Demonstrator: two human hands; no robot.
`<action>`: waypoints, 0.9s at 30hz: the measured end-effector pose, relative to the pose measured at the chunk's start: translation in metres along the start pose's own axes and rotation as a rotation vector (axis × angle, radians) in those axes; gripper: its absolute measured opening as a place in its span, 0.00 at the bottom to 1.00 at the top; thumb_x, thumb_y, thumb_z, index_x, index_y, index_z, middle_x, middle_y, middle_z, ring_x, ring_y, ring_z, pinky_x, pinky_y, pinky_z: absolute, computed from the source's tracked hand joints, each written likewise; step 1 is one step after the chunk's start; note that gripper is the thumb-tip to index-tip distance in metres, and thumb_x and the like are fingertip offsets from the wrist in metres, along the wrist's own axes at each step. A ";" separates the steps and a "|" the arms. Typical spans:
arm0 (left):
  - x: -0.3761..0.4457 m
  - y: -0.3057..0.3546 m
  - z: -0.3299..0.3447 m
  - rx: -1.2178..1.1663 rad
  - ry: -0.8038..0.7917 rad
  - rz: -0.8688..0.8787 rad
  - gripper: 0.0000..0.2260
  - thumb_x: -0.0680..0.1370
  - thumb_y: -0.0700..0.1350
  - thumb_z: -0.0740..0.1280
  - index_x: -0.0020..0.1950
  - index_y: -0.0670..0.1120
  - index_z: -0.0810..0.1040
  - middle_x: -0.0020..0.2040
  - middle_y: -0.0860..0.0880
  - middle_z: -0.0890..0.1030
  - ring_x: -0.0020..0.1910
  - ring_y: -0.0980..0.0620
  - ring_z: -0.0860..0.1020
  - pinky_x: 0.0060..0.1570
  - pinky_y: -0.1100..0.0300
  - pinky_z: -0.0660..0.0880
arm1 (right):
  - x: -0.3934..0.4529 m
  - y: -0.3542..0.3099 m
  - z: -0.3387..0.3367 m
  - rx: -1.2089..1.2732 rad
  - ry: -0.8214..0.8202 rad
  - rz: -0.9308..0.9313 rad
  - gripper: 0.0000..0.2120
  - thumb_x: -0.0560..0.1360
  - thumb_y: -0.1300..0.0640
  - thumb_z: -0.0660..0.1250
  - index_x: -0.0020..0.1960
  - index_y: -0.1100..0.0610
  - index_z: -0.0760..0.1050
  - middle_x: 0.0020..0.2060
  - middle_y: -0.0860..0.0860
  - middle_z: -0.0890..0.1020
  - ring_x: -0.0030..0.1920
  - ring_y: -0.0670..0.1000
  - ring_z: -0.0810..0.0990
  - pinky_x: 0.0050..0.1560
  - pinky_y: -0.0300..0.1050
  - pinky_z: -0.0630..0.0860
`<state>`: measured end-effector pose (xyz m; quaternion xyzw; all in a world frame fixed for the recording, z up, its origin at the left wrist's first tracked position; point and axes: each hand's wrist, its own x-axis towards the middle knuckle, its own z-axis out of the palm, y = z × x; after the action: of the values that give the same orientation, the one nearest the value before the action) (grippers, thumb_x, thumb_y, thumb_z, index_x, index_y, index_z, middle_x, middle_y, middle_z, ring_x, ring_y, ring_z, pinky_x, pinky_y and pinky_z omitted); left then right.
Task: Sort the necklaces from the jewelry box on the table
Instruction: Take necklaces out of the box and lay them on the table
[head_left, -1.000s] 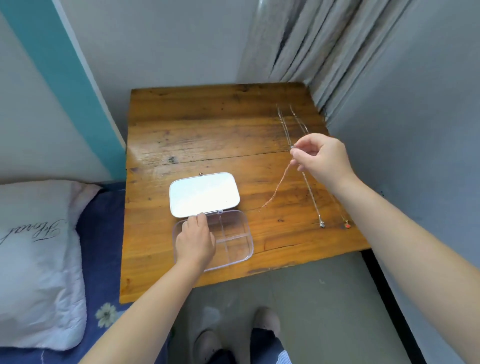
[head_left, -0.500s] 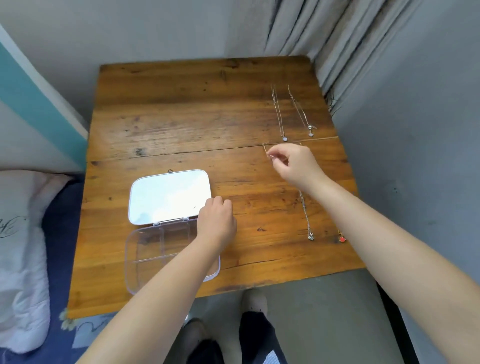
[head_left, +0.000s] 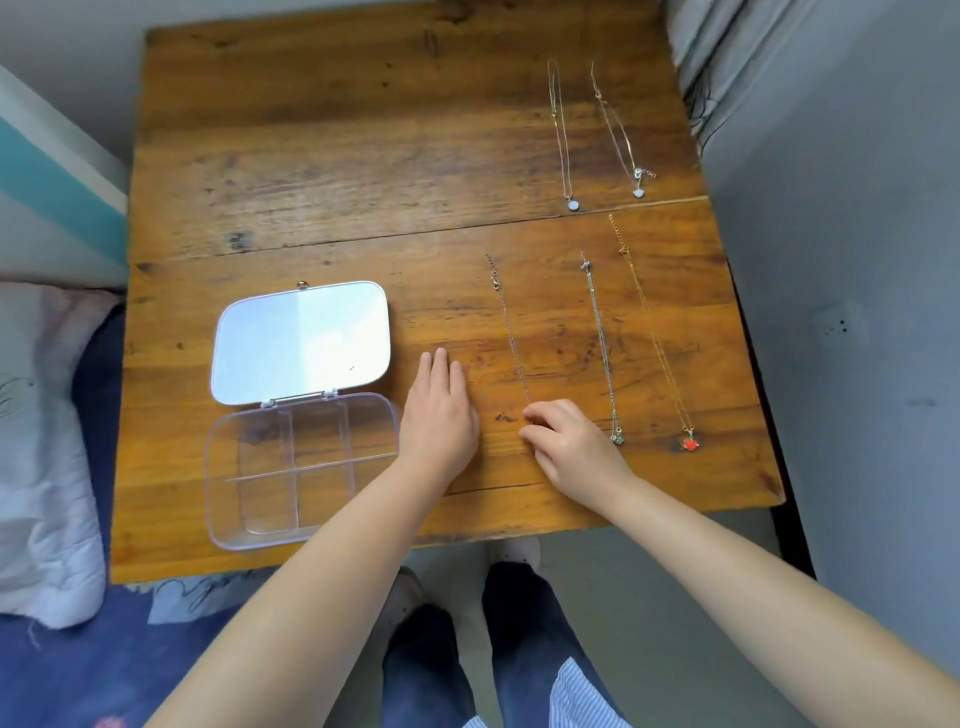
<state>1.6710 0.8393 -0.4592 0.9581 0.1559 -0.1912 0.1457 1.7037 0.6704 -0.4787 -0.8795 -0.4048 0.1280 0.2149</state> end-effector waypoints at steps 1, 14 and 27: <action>0.000 0.001 0.001 0.005 0.001 -0.001 0.24 0.81 0.44 0.54 0.75 0.38 0.55 0.78 0.40 0.54 0.78 0.42 0.50 0.76 0.52 0.52 | -0.002 0.000 0.001 -0.017 0.002 -0.008 0.05 0.65 0.71 0.69 0.40 0.67 0.79 0.45 0.62 0.83 0.46 0.62 0.82 0.39 0.54 0.83; -0.005 0.001 0.005 0.044 -0.110 -0.031 0.30 0.82 0.52 0.53 0.77 0.38 0.45 0.79 0.40 0.44 0.78 0.43 0.43 0.77 0.52 0.46 | -0.061 0.002 -0.003 0.100 0.148 0.144 0.10 0.69 0.69 0.65 0.49 0.67 0.80 0.53 0.64 0.82 0.58 0.59 0.78 0.58 0.51 0.76; -0.007 0.006 0.008 0.142 -0.179 -0.039 0.32 0.82 0.55 0.50 0.77 0.38 0.41 0.78 0.40 0.40 0.78 0.43 0.41 0.77 0.52 0.46 | -0.102 0.038 -0.014 -0.048 0.080 0.945 0.27 0.80 0.56 0.53 0.73 0.66 0.48 0.75 0.62 0.47 0.76 0.60 0.43 0.75 0.57 0.43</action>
<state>1.6648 0.8295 -0.4619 0.9418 0.1469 -0.2896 0.0870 1.6690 0.5666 -0.4791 -0.9763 0.0453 0.1683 0.1284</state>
